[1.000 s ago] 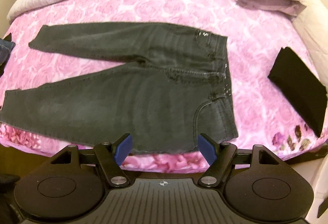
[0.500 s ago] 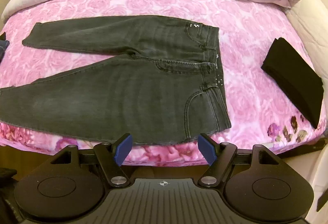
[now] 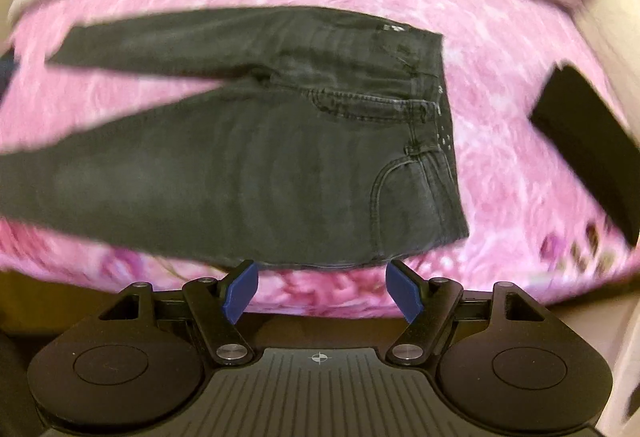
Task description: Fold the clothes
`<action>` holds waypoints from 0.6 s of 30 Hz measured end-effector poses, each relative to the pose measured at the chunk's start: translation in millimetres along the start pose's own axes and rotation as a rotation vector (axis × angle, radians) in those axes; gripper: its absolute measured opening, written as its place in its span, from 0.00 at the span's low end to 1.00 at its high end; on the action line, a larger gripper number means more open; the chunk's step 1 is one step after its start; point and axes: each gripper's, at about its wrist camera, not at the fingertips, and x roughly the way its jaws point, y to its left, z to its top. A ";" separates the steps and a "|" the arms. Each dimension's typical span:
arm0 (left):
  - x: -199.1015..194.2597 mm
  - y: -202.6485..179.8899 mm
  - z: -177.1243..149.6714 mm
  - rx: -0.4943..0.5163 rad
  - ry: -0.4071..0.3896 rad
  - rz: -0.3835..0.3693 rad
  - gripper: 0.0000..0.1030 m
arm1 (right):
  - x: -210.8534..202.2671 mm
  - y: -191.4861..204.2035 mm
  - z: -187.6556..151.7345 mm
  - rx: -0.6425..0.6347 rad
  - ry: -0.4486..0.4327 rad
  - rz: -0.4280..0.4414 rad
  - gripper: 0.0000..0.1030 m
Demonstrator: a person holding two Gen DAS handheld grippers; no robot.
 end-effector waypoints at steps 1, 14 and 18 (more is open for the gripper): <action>6.9 -7.3 -12.7 0.080 -0.013 0.036 0.72 | 12.0 9.0 -7.1 -0.094 0.001 -0.052 0.72; 99.9 -39.7 -114.7 0.502 0.010 0.109 0.71 | 68.4 83.7 -32.8 -0.509 -0.098 -0.098 0.71; 124.6 -45.3 -123.3 0.543 -0.006 0.145 0.66 | 80.7 106.8 -28.0 -0.554 -0.120 -0.108 0.71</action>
